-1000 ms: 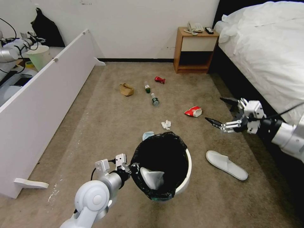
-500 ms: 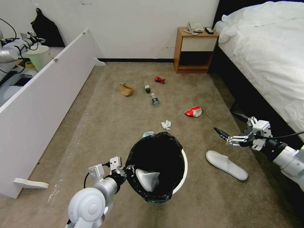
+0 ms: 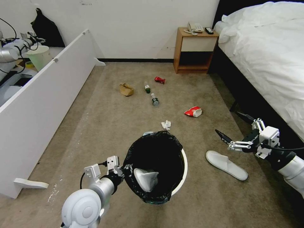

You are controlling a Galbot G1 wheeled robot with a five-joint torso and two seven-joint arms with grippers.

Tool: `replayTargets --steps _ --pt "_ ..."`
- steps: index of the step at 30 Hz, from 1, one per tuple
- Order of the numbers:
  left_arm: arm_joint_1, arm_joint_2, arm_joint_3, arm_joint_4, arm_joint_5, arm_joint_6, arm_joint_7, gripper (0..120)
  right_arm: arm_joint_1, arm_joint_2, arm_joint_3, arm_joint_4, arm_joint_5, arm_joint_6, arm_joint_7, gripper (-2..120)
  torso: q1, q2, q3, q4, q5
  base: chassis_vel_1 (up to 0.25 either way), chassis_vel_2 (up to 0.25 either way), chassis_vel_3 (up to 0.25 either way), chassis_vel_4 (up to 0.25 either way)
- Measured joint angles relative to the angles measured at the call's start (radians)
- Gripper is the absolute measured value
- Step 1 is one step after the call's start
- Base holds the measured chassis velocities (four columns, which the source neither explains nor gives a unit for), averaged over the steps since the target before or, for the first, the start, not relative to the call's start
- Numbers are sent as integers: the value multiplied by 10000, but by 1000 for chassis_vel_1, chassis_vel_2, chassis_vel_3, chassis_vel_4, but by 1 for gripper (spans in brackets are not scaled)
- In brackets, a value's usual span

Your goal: Pick up the trash bin, then pick up the garbage from the floor and place it into the trash bin.

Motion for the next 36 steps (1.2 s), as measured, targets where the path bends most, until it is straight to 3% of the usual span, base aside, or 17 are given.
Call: replayTargets --steps 36 --pt "-8 26 32 106 302 -172 178 2 -58 71 114 182 -132 -359 -132 100 1 -2 0 -1 1 0 0 0 0"
